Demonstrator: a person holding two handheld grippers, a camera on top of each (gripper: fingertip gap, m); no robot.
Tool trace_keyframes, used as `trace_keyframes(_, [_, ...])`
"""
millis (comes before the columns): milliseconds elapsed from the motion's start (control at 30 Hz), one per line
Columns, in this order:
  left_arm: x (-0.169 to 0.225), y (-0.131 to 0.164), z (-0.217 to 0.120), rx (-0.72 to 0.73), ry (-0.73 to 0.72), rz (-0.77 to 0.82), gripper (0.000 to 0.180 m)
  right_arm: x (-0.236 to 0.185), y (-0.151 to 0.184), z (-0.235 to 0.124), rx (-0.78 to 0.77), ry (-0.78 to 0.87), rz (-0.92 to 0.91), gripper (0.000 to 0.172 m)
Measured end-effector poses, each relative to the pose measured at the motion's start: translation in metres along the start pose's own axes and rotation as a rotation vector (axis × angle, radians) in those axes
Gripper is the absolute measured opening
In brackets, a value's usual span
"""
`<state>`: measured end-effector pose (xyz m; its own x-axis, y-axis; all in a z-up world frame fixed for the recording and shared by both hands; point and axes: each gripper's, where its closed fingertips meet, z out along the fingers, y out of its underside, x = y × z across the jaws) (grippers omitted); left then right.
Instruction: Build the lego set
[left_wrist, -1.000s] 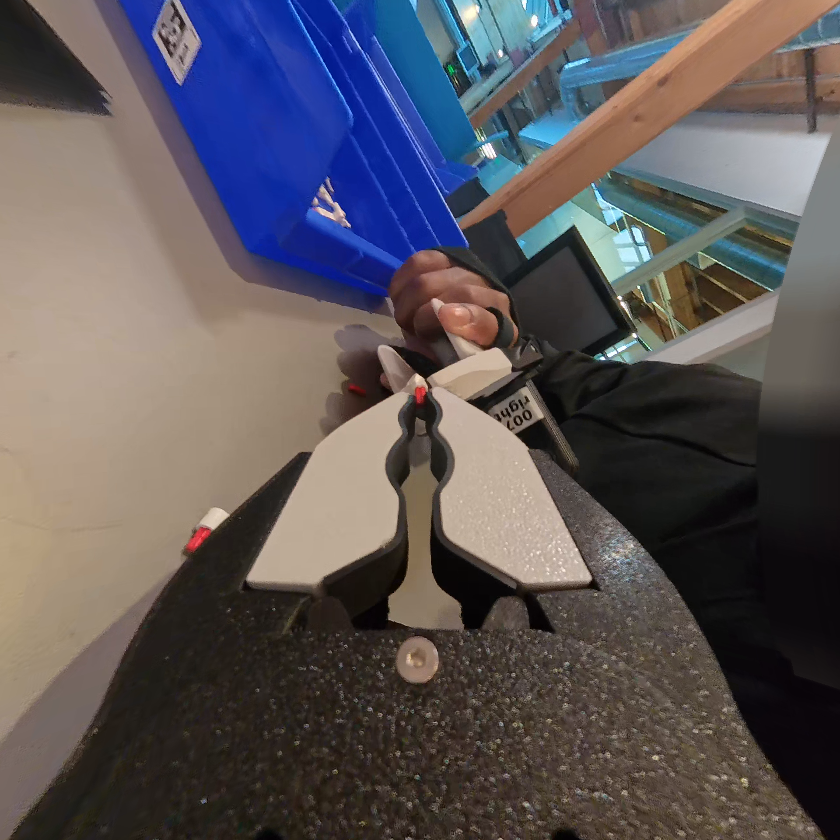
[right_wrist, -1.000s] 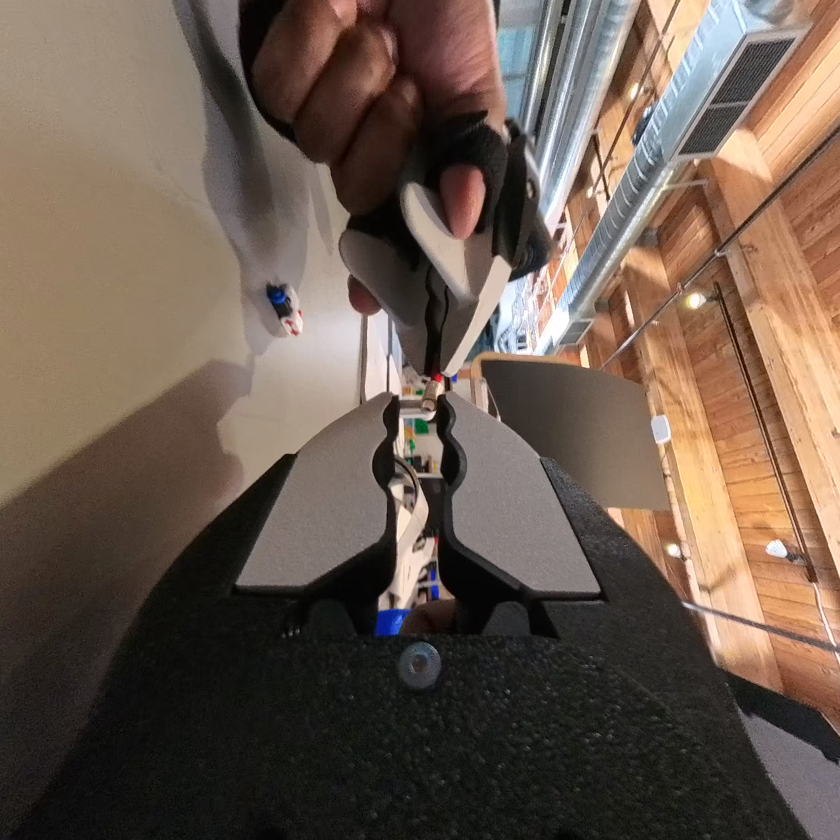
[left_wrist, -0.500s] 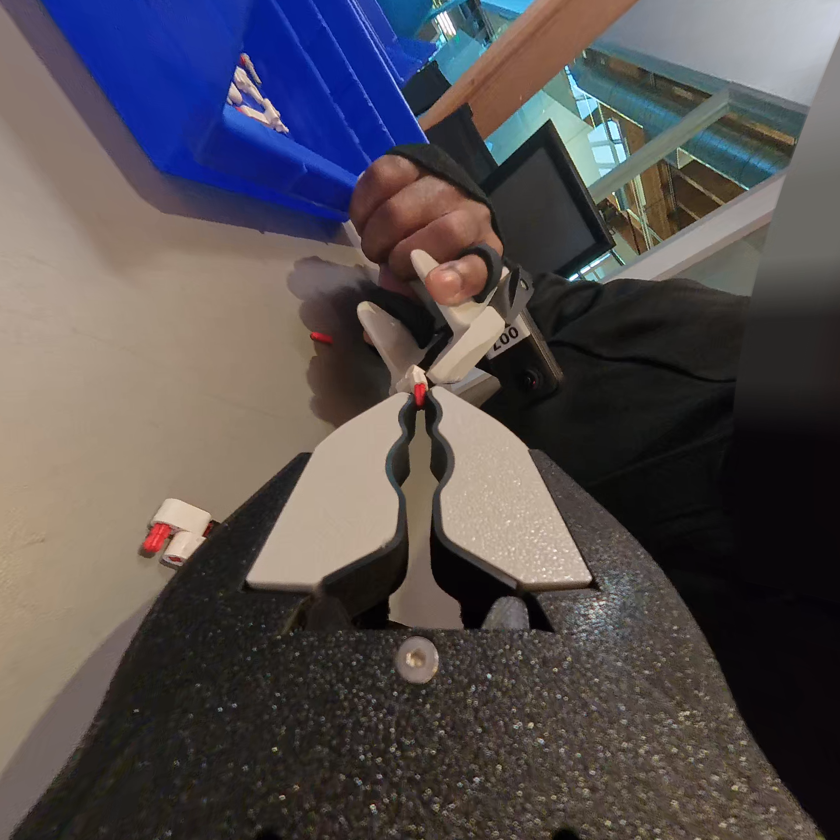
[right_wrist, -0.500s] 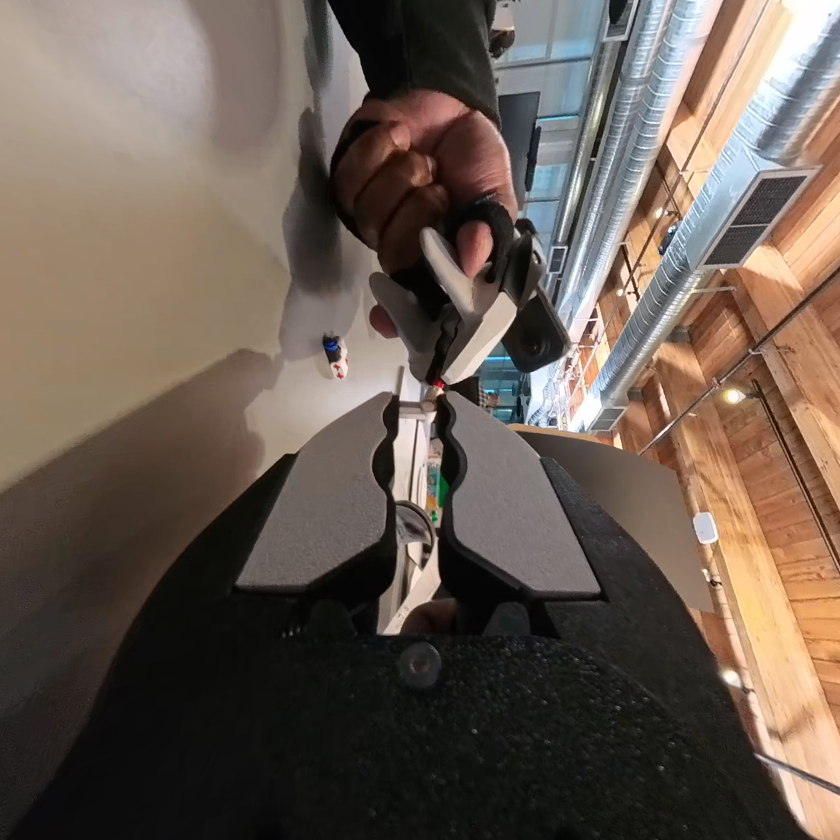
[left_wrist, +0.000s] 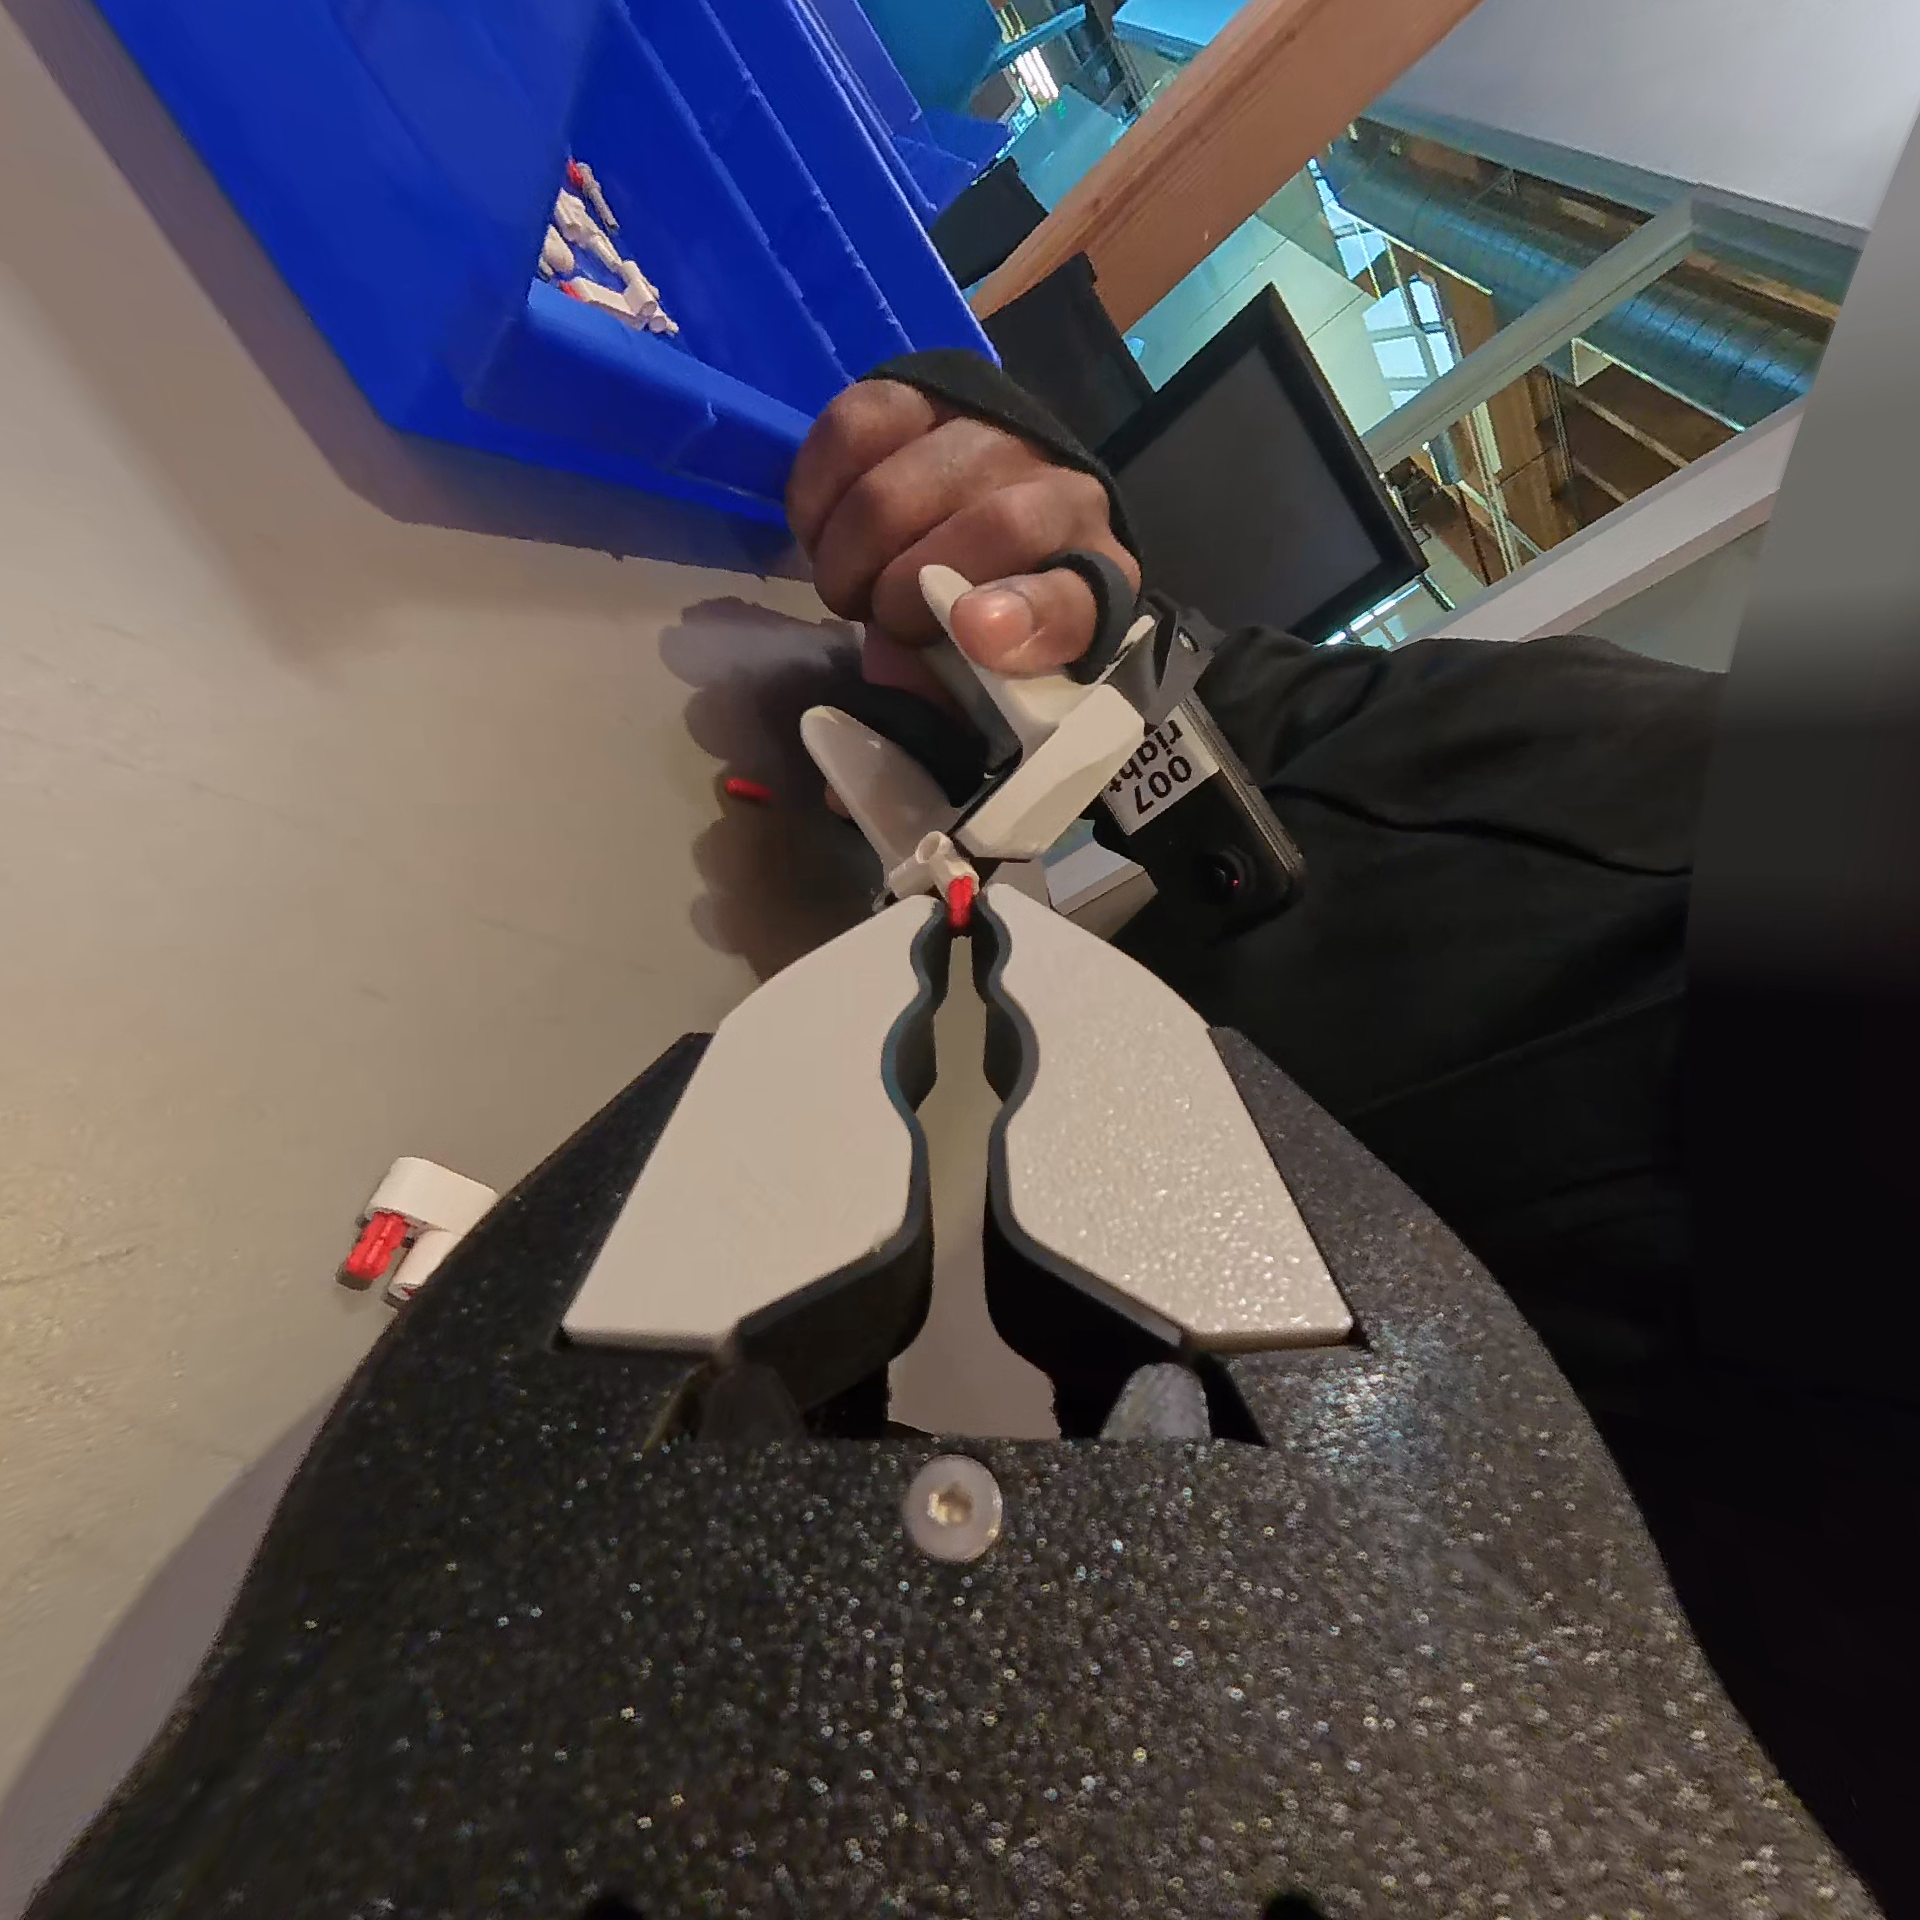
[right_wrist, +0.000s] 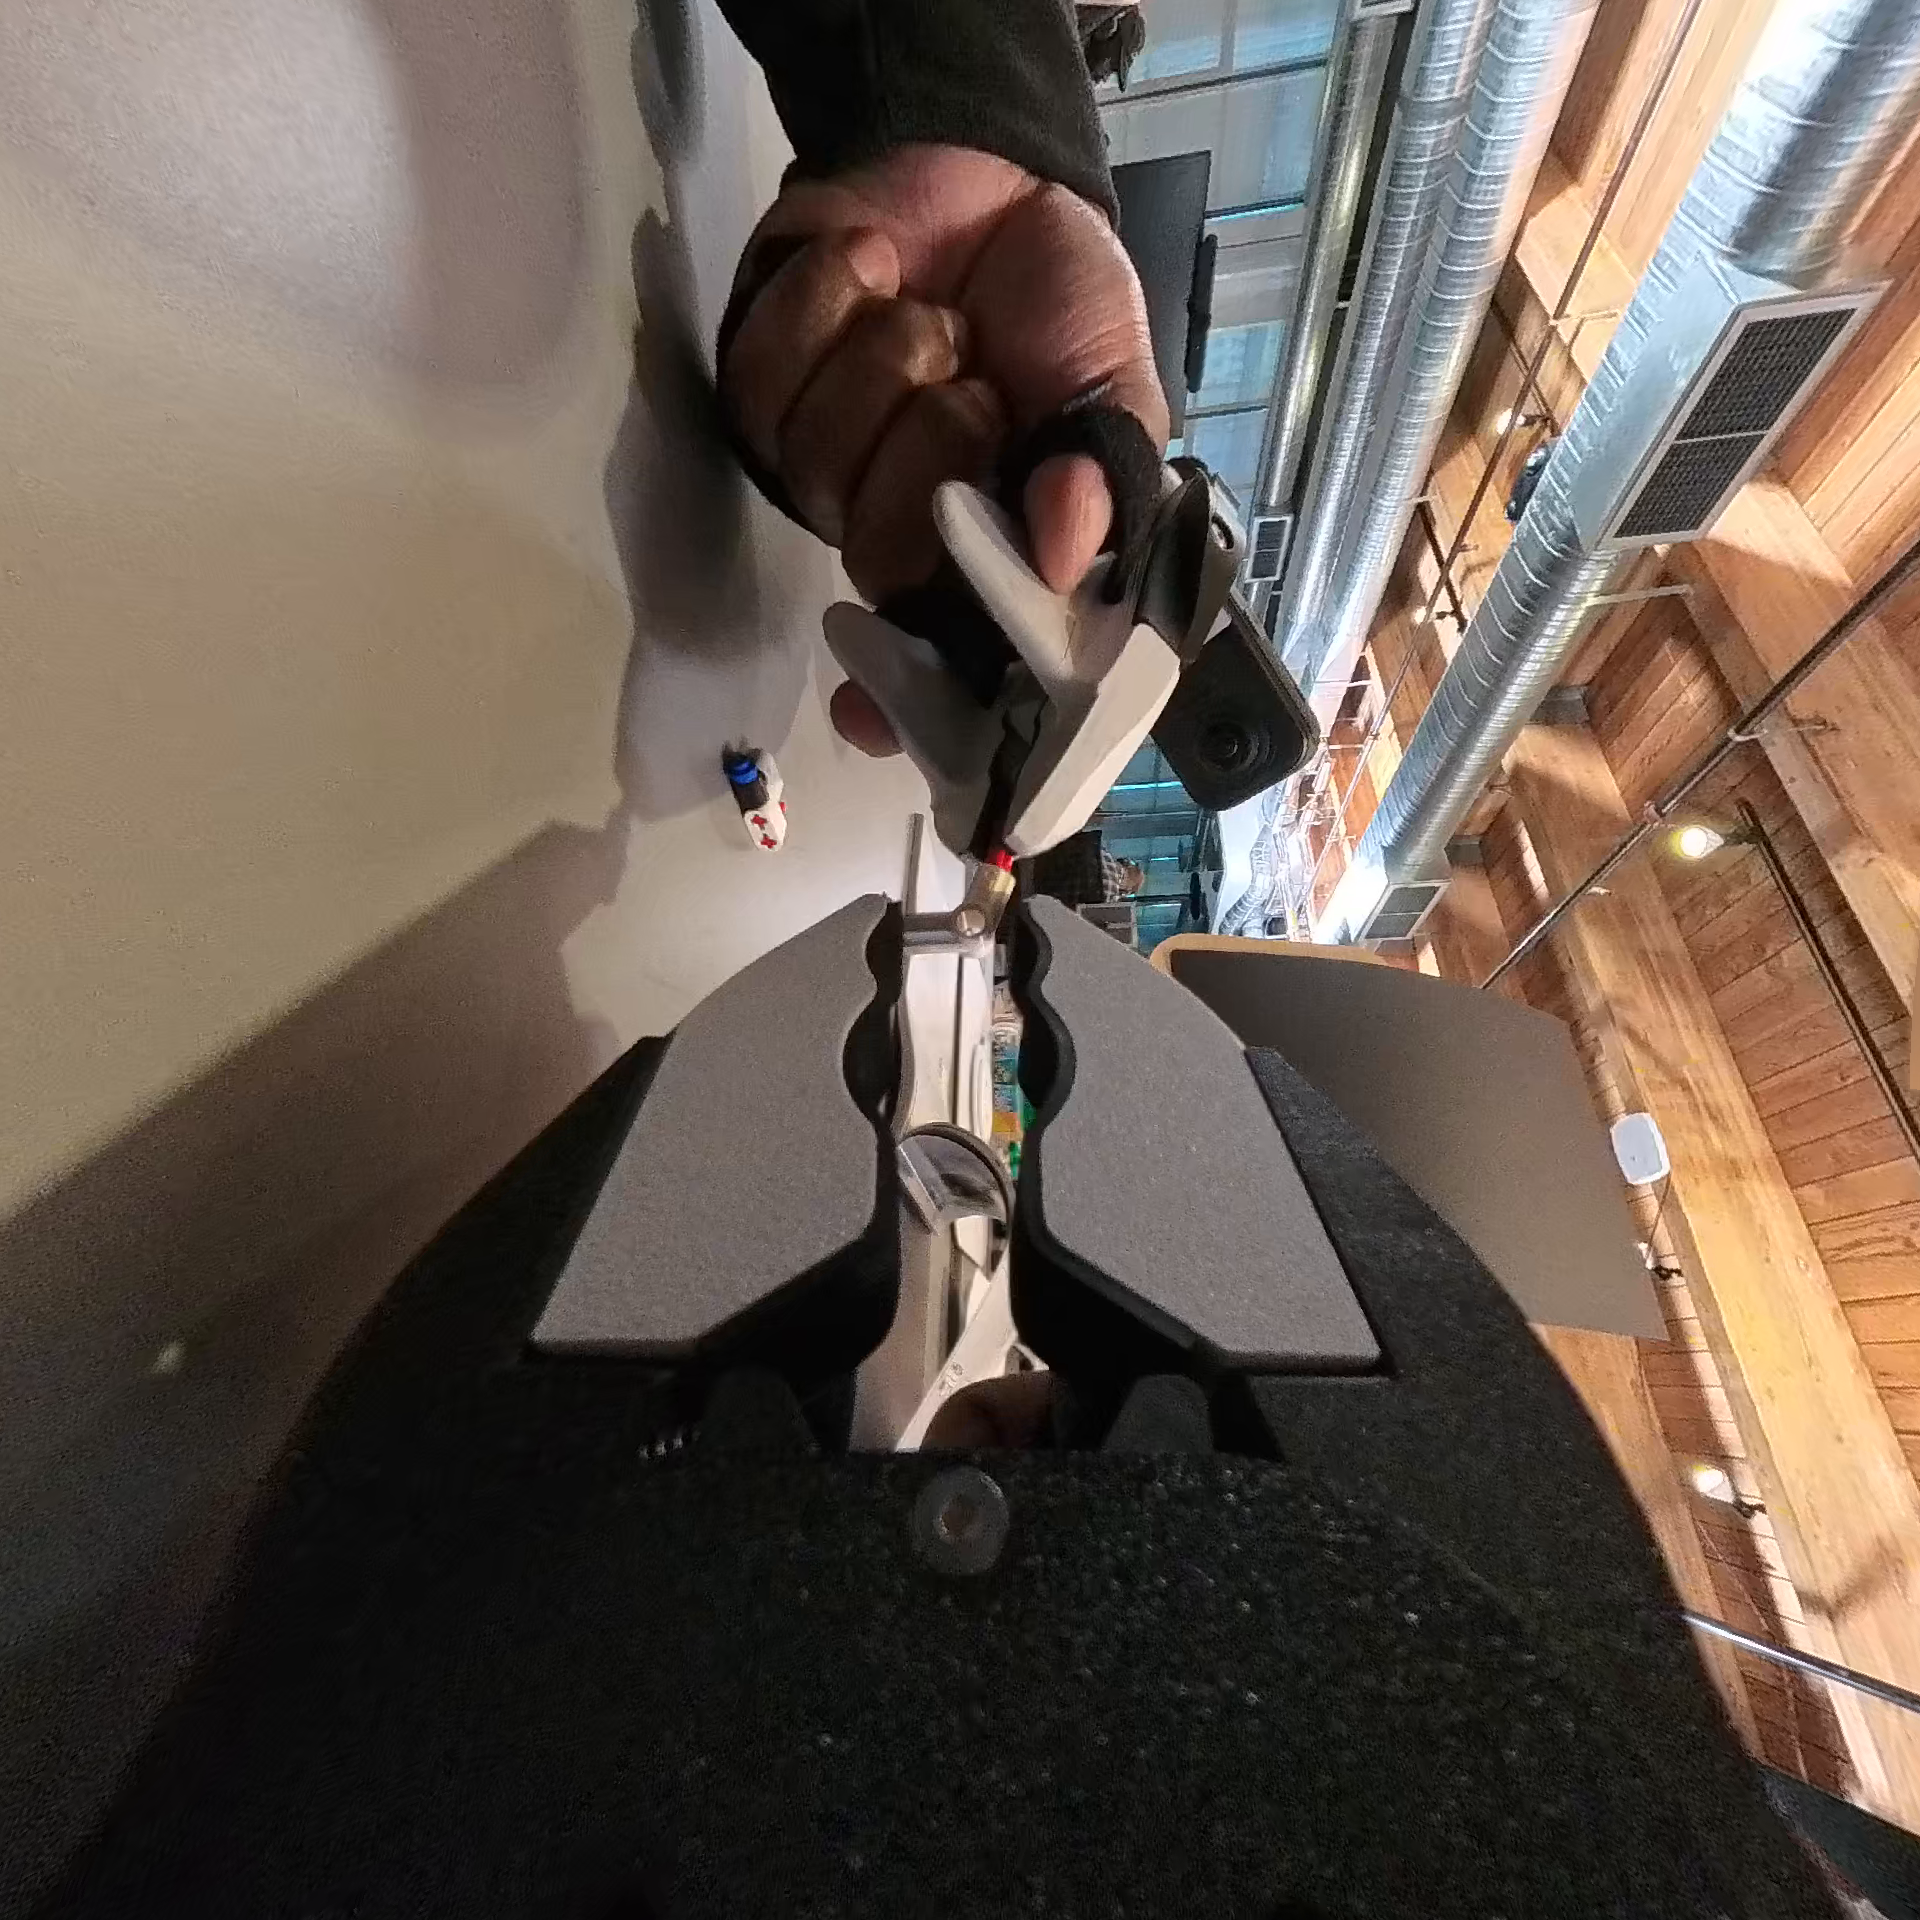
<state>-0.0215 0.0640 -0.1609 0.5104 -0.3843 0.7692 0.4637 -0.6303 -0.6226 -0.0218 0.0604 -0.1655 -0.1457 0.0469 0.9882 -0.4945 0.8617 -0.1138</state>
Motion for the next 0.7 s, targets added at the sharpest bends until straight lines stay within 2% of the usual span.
trace_keyframes(700, [-0.0093, -0.0027, 0.0026, 0.042, -0.095, 0.007, 0.003, -0.0059, 0.0089, 0.0014, -0.091, -0.038, -0.013, 0.016])
